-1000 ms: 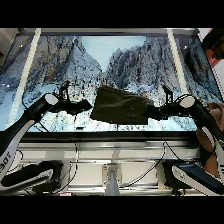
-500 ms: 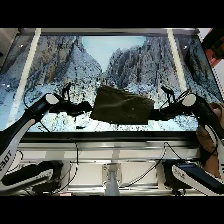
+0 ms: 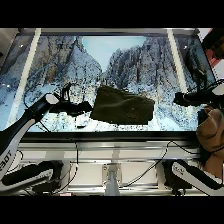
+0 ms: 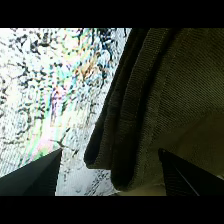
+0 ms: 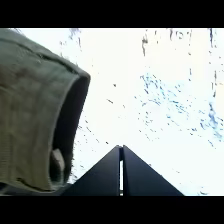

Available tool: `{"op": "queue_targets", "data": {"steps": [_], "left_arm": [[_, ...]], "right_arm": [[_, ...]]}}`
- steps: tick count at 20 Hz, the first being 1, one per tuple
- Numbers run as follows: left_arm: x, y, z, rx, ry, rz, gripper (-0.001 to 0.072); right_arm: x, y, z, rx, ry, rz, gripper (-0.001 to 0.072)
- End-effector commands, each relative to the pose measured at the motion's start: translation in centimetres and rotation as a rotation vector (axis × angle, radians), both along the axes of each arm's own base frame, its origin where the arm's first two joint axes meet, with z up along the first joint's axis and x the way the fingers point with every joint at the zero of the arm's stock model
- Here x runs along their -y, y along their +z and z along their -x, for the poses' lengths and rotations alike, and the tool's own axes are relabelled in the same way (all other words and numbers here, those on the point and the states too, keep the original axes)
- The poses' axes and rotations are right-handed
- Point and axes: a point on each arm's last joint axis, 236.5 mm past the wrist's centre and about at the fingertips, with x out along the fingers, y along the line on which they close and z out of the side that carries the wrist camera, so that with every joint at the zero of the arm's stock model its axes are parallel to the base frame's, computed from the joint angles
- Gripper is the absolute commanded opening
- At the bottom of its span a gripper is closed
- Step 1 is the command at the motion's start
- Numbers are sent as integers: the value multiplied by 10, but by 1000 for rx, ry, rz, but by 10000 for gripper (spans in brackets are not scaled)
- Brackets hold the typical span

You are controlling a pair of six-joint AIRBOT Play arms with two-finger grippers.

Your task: Fold the clothes and pants, and hang the long-sleeved shirts on hangers.

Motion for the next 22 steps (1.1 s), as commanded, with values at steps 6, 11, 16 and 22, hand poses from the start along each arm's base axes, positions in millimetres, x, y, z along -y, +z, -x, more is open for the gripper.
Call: {"op": "queue_targets", "data": {"steps": [6,11,16,22], "left_arm": [[0,0,0,0,1,0,692],[0,0,0,0,1,0,693],[-2,0,-5,16,11,-5,692],[-3,0,-7,25,18,-7,693]], "right_arm": [[-36,-4,-6,-36,26,-465,471],[-46,-70,28,-229,-40,-430,570],[-89,-93,28,-284,-8,-558,596],[-130,-119,7,-269,-6,-573,597]]}}
